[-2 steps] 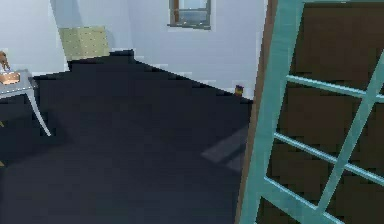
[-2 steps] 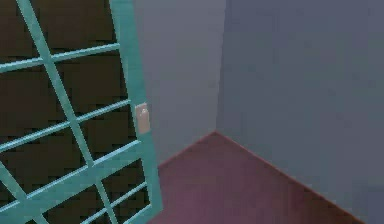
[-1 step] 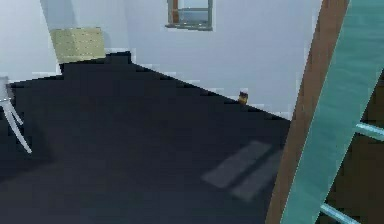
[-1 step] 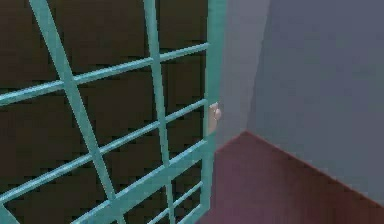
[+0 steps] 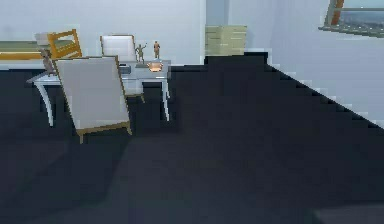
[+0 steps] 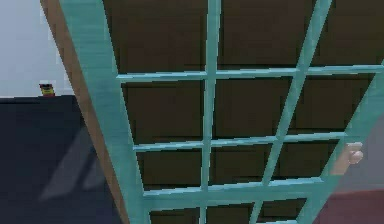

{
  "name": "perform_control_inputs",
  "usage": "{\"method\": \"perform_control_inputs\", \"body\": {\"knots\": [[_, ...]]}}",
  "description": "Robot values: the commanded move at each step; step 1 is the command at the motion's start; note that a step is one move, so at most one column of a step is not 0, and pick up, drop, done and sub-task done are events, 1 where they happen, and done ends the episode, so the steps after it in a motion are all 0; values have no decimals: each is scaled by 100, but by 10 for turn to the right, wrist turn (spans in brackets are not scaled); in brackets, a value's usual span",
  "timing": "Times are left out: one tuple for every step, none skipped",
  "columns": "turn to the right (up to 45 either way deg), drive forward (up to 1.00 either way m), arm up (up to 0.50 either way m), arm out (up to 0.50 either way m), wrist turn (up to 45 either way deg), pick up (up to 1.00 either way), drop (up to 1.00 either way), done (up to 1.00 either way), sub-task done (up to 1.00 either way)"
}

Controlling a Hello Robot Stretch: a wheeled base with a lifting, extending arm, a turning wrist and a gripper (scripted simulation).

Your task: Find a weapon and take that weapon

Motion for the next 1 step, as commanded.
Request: {"method": "perform_control_inputs", "body": {"knots": [[0, 30, 0, 0, 0, 0, 0, 0, 0]]}}
